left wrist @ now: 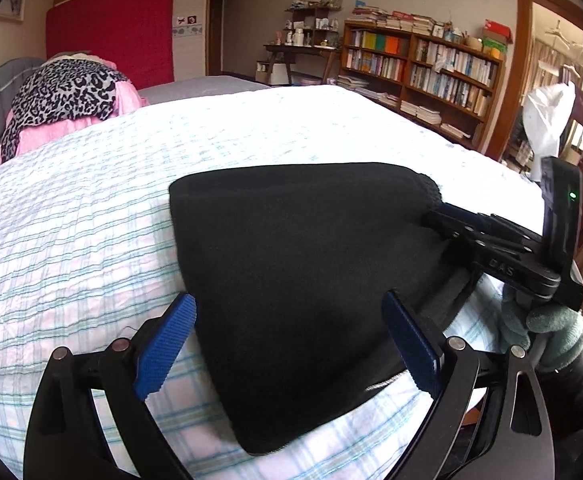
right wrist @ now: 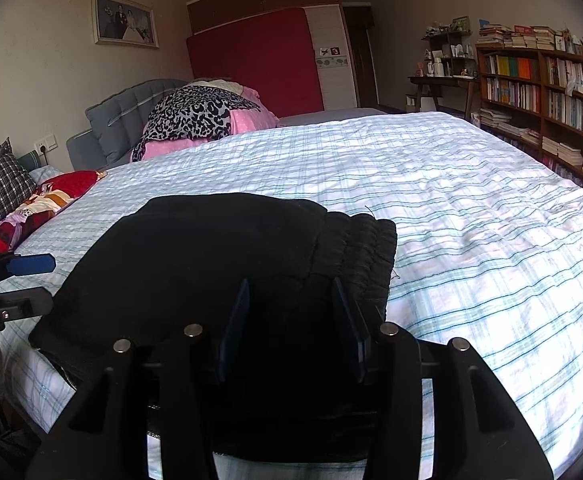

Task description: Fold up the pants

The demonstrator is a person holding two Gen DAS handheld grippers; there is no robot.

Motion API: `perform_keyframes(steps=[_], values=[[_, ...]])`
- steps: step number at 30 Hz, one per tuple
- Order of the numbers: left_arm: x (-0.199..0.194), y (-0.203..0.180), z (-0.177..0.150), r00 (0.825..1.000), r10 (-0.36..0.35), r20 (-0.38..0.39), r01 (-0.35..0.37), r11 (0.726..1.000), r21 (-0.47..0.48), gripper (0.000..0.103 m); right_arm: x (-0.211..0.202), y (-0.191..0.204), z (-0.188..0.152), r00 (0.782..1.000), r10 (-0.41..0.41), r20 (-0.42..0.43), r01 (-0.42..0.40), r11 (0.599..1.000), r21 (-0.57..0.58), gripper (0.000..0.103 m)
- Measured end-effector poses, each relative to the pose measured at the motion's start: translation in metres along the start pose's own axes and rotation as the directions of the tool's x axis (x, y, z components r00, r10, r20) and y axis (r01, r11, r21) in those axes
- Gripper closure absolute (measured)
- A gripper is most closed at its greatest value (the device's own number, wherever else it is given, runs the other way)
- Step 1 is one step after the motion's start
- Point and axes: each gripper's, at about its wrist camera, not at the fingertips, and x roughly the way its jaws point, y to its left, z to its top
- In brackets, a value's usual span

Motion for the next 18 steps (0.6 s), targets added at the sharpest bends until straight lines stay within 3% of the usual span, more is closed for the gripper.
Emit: perform_keyframes(steps=[2,6,9,13,18], values=[[0.001,0.010,0.004,1.000,0.025,-0.007,-0.025,0.999,-0.034,0.010,-0.009,0.000,0.003,1.000,0.010,0.005,-0.010,0.999,0.034,0.022],[0.008,0.028,0.009,0.999,0.039,-0.035,-0.043,0.994,-0.102,0.010,-0.026,-0.004,0.006,0.999,-0.020,0.026,0.019,0.998,0.065,0.021],[0.014,0.036,0.012,0.998,0.040,-0.051,-0.047,0.990,-0.132,0.010,-0.023,-0.016,0.005,1.000,-0.017,-0.016,0.019,0.992,0.123,0.018],[0.023,0.044,0.016,0.997,0.038,-0.066,-0.048,0.986,-0.158,0.010,-0.008,-0.033,0.005,0.994,0.074,-0.085,-0.050,0.965,0.257,0.017],[0.040,0.053,0.020,0.994,0.012,-0.106,-0.031,0.982,-0.184,0.010,0.012,-0.049,0.002,0.970,0.187,-0.156,-0.116,0.918,0.379,0.010]])
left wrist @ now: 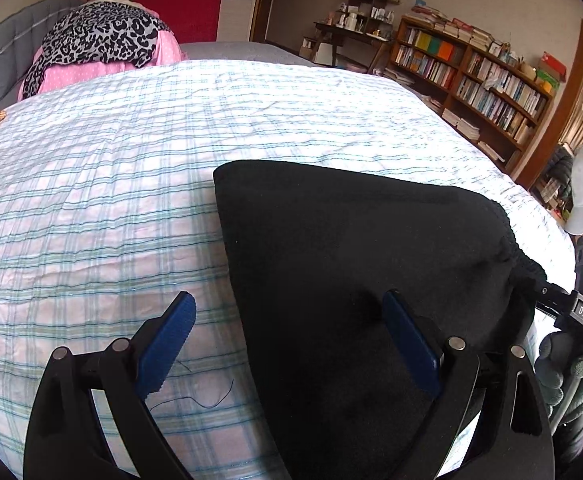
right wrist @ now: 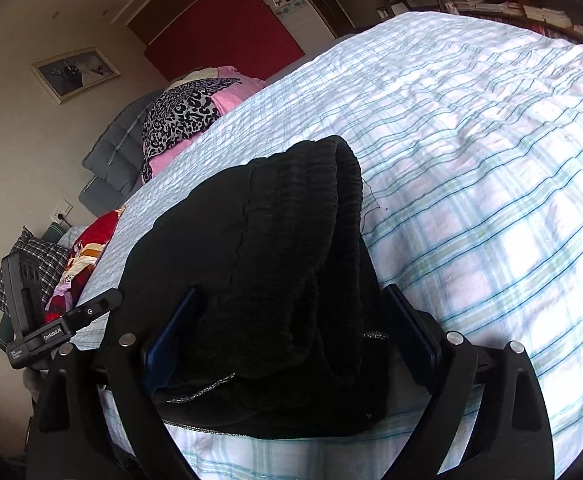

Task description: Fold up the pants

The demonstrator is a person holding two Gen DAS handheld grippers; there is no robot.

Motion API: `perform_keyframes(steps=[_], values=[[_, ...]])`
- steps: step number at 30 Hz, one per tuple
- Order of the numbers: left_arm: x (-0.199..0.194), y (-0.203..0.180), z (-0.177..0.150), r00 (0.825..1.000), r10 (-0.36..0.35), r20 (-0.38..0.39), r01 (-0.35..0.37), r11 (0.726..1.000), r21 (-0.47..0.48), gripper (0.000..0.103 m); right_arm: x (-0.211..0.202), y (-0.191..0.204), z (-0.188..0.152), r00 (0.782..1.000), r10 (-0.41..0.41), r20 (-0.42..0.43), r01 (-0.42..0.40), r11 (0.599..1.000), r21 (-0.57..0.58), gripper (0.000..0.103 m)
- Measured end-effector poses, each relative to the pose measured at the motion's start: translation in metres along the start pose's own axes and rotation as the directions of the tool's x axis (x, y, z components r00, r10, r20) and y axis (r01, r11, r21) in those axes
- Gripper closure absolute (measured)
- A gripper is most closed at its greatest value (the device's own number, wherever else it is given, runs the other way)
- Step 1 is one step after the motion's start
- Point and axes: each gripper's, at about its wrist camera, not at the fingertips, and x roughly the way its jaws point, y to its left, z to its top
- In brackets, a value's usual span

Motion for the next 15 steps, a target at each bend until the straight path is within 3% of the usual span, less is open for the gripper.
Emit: perform_keyframes(steps=[12,15], values=[[0.028,0.003,0.002,0.994,-0.082,-0.070,0.079,0.996,-0.038,0.010,0.019,0.009,0.008,0.997,0.021,-0.079,-0.026,0.998,-0.063,0.008],[0.032,0.004,0.002,0.989,-0.115,-0.089,0.111,0.993,-0.048,0.010,0.024,0.017,0.008,0.995,0.015,-0.094,-0.025,0.995,-0.101,0.012]])
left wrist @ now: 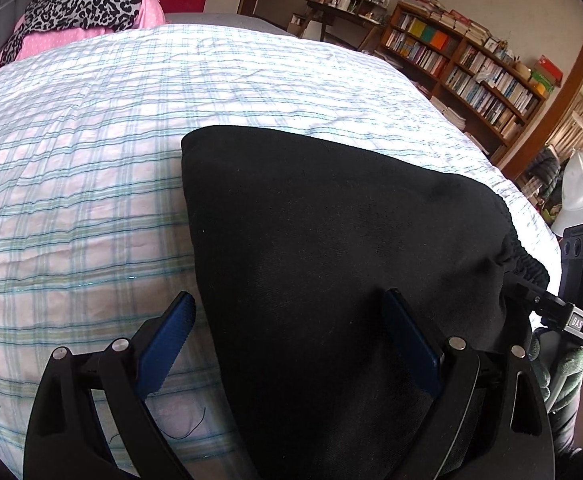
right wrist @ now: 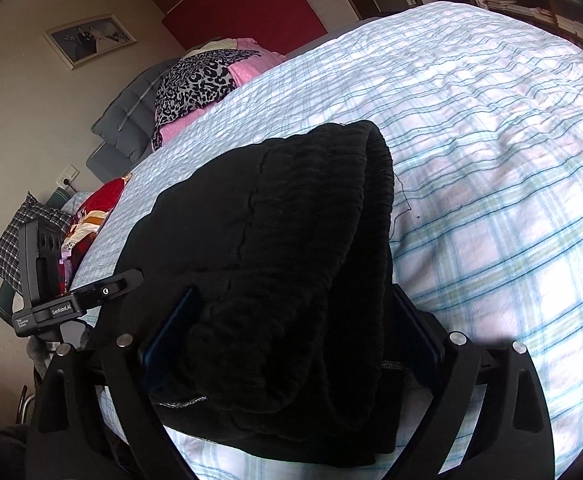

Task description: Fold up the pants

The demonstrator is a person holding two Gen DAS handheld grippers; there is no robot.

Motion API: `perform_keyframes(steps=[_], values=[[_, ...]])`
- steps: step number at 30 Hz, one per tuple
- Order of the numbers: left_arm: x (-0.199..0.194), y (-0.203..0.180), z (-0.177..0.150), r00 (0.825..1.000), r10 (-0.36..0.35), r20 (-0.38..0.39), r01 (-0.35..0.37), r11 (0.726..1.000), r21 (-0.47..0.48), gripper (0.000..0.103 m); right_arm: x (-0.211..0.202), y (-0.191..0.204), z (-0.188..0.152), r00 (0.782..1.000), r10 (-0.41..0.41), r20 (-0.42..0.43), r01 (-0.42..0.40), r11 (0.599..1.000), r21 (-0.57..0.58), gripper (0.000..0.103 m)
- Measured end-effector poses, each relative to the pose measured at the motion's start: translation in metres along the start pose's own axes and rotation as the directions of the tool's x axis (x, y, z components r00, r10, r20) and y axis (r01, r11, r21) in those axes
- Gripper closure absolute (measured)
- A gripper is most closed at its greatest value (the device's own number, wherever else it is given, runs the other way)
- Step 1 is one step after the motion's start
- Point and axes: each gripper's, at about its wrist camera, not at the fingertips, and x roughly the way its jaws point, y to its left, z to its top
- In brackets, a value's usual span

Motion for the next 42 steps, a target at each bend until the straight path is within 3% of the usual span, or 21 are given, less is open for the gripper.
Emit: perform_keyframes(steps=[5,10,13,15,17,22,30,36,42], values=[[0.003,0.003,0.002,0.999,-0.041,-0.030,0.040,0.999,-0.022,0.010,-0.003,-0.005,0.001,0.997,0.072,-0.012,-0.071,0.997,0.032,0.024],[0.004,-0.007,0.001,0.999,-0.042,-0.034,0.043,0.999,0.030,0.010,0.004,-0.009,0.012,0.995,0.095,-0.042,-0.094,0.995,0.017,0.020],[0.004,-0.011,0.001,0.998,-0.046,-0.032,0.048,0.997,0.052,0.021,0.009,-0.008,0.017,0.994,0.100,-0.049,-0.100,0.995,0.011,0.023],[0.002,-0.012,0.001,0.999,-0.050,-0.019,0.052,0.997,0.061,0.028,0.007,-0.004,0.017,0.994,0.101,-0.041,-0.101,0.995,-0.007,0.034],[-0.004,-0.011,0.000,0.998,-0.059,0.002,0.058,0.996,0.066,0.042,0.002,-0.004,0.016,0.992,0.121,-0.027,-0.121,0.993,0.006,0.047],[-0.027,-0.007,0.004,0.991,-0.114,0.070,0.109,0.992,0.068,0.065,-0.013,0.002,0.017,0.987,0.155,0.033,-0.156,0.987,0.030,0.055],[-0.057,-0.002,0.014,0.980,-0.128,0.150,0.116,0.989,0.086,0.072,-0.029,0.038,0.038,0.980,0.170,0.103,-0.167,0.985,-0.038,0.057],[-0.082,0.023,0.039,0.970,-0.055,0.237,0.040,0.997,0.068,0.073,-0.002,0.069,0.068,0.975,0.204,0.093,-0.196,0.976,-0.090,0.057],[-0.087,0.073,0.072,0.962,0.056,0.266,-0.062,0.998,0.013,0.073,0.063,0.108,0.114,0.972,0.227,0.063,-0.218,0.967,-0.130,0.057]])
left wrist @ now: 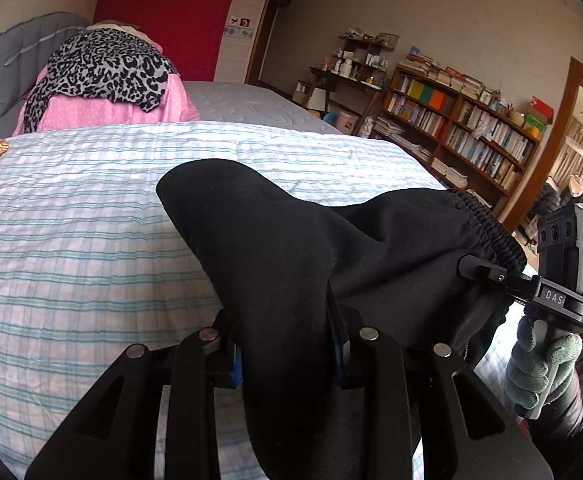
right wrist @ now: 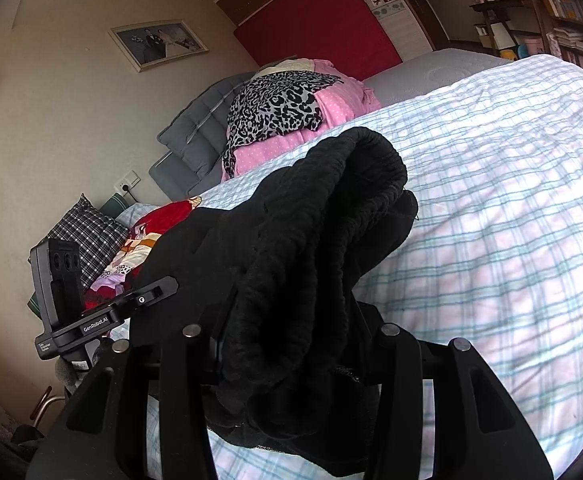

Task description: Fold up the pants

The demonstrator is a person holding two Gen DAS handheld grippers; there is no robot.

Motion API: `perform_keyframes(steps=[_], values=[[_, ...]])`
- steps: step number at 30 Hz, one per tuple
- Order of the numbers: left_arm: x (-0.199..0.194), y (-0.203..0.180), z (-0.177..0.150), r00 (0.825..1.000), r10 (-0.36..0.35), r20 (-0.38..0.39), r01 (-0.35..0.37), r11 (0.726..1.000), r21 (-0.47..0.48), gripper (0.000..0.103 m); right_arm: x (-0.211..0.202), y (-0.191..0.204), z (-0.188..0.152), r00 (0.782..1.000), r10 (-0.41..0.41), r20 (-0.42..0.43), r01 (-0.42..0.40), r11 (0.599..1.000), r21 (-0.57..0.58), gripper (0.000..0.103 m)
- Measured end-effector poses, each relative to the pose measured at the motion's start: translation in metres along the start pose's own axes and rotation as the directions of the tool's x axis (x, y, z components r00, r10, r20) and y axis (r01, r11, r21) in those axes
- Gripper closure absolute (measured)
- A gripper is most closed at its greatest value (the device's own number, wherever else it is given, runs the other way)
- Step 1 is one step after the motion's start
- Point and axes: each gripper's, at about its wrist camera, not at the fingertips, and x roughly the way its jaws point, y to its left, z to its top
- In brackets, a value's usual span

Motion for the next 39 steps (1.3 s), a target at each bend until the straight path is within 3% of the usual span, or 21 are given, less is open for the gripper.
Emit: perform_keyframes(steps=[9,15,17,18,20,23,28,35,39], values=[[0.037,0.077,0.041,0.996,0.086,0.001,-0.086,0.994,-0.068,0.072,0.107,-0.001,0.051,0.999,0.021,-0.040,-0.021,1.000,-0.012,0.057],[0.084,0.110,0.034,0.991,0.100,-0.093,-0.111,0.986,-0.125,0.069,0.156,-0.017,0.054,0.994,-0.047,-0.100,0.046,0.999,-0.013,0.057],[0.093,0.113,0.025,0.983,0.133,-0.125,-0.148,0.982,-0.118,0.052,0.164,-0.025,0.049,0.989,-0.076,-0.123,0.077,0.997,0.007,0.055],[0.097,0.114,0.021,0.979,0.148,-0.140,-0.164,0.980,-0.114,0.048,0.166,-0.032,0.046,0.989,-0.069,-0.133,0.074,0.997,0.035,0.055],[0.100,0.115,0.015,0.973,0.167,-0.158,-0.186,0.976,-0.114,0.028,0.166,-0.048,0.038,0.988,-0.054,-0.143,0.068,0.993,0.098,0.052],[0.103,0.112,0.008,0.963,0.205,-0.172,-0.222,0.971,-0.087,0.020,0.165,-0.058,0.031,0.985,-0.064,-0.157,0.087,0.985,0.148,0.047],[0.094,0.089,-0.001,0.929,0.349,-0.125,-0.350,0.937,0.017,0.016,0.153,-0.047,0.025,0.976,-0.185,-0.118,0.194,0.978,0.071,0.033],[0.082,0.060,-0.012,0.856,0.516,-0.035,-0.509,0.853,0.113,0.016,0.130,-0.027,0.014,0.955,-0.296,-0.002,0.296,0.955,-0.030,0.031],[0.083,0.052,-0.014,0.849,0.528,-0.022,-0.522,0.844,0.122,0.016,0.140,-0.035,0.009,0.929,-0.363,-0.068,0.362,0.932,-0.017,0.027]])
